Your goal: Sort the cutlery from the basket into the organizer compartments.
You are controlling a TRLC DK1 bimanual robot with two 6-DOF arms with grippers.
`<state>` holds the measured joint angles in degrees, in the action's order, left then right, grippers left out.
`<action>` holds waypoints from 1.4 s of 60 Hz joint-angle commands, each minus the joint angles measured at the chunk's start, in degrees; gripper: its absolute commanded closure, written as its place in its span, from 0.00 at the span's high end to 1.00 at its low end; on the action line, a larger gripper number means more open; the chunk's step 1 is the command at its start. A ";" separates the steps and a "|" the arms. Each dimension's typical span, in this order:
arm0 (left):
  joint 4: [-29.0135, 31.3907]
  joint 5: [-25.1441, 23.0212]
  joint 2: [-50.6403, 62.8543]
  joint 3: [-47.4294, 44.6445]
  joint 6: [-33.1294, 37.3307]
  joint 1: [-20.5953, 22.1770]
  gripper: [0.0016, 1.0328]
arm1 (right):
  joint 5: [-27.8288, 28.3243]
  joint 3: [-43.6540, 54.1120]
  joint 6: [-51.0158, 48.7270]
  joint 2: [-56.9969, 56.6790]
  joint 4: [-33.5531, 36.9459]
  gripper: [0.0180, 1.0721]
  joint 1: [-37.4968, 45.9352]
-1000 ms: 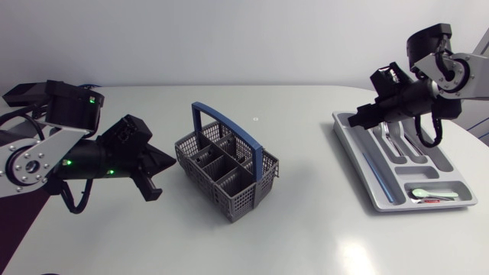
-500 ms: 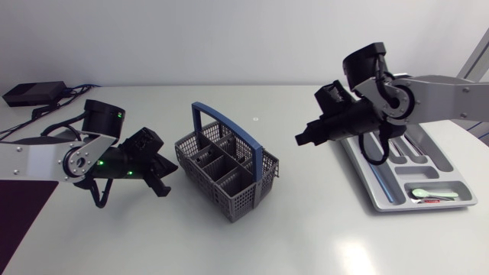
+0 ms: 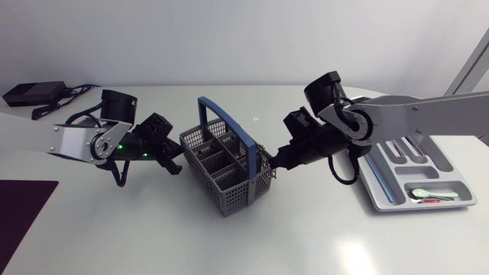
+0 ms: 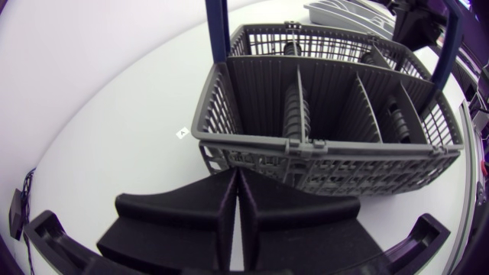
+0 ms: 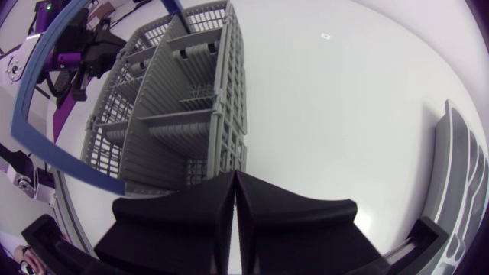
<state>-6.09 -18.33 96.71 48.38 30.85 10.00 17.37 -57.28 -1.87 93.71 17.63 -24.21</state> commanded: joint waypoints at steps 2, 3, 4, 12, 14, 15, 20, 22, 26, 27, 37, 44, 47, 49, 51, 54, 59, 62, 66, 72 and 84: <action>-0.94 0.57 3.14 3.39 -1.76 -0.60 0.03 | 2.23 2.61 2.57 -2.66 0.92 0.05 -1.90; -0.94 0.57 3.40 3.56 -1.85 -0.60 0.03 | 2.32 2.78 2.66 -2.74 0.92 0.05 -2.07; -1.03 0.57 4.10 4.27 -1.85 -0.42 0.03 | 2.32 3.40 3.01 -3.36 1.09 0.05 -3.04; -1.03 0.57 6.04 6.46 -2.02 0.11 0.03 | 2.59 4.89 3.63 -5.82 1.44 0.05 -6.29; -1.03 0.57 6.48 6.90 -2.02 0.28 0.03 | 2.67 5.16 3.71 -6.44 1.53 0.05 -6.82; -0.94 0.57 6.65 7.17 -2.02 0.46 0.03 | 2.67 5.16 3.80 -6.70 1.53 0.05 -7.17; -0.94 0.57 7.09 7.61 -2.11 0.90 0.03 | 3.64 5.42 4.15 -7.14 1.53 0.05 -9.46; -0.94 0.57 7.09 7.61 -2.11 0.99 0.03 | 3.73 5.60 4.33 -7.14 1.44 0.05 -10.51; -0.86 0.05 7.09 7.52 -2.11 1.51 0.03 | 3.73 5.95 4.24 -7.05 1.36 0.05 -12.80; -0.77 0.05 7.09 7.52 -2.11 1.60 0.03 | 3.73 6.04 4.24 -7.05 1.36 0.05 -13.06; -0.07 -1.62 7.09 8.05 -2.20 3.18 0.03 | 4.43 7.00 3.71 -8.55 1.71 0.05 -15.78; 0.81 -1.89 6.74 8.05 -1.85 3.71 0.03 | 4.34 7.35 3.63 -10.74 2.32 0.05 -13.85; 1.60 -1.89 5.34 7.69 -1.67 3.18 0.03 | 4.08 7.18 3.63 -11.80 2.59 0.05 -12.27; 2.31 -2.33 3.49 6.81 -0.88 2.13 0.03 | 3.90 6.74 3.63 -12.15 2.59 0.05 -10.25; 2.66 -2.42 2.35 6.02 -0.44 1.78 0.03 | 3.82 6.30 3.54 -12.06 2.24 0.05 -8.66; 3.45 -2.50 -0.20 4.44 0.44 1.16 0.03 | 3.11 5.51 3.19 -11.36 1.80 0.05 -6.64; 4.59 -2.42 -4.42 1.72 1.84 0.81 0.03 | 2.85 3.57 3.19 -8.90 0.39 0.05 -3.57; 5.30 -2.50 -7.23 0.05 2.46 0.64 0.03 | 2.59 2.08 3.28 -6.96 -0.40 0.05 -2.07; 6.53 -2.50 -11.45 -1.97 2.99 0.46 0.03 | 1.88 -0.03 3.36 -4.24 -1.81 0.05 -0.31; 9.69 -2.59 -17.87 -4.70 4.31 0.28 0.03 | 1.88 -3.72 4.33 0.16 -3.21 0.05 2.50; 16.81 -4.09 -29.47 -11.29 8.17 0.90 0.03 | 2.06 -11.45 5.12 9.03 -4.27 0.05 5.49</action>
<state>8.75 -21.63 70.11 40.14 36.38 10.72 19.46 -65.98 1.54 99.22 13.85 -19.42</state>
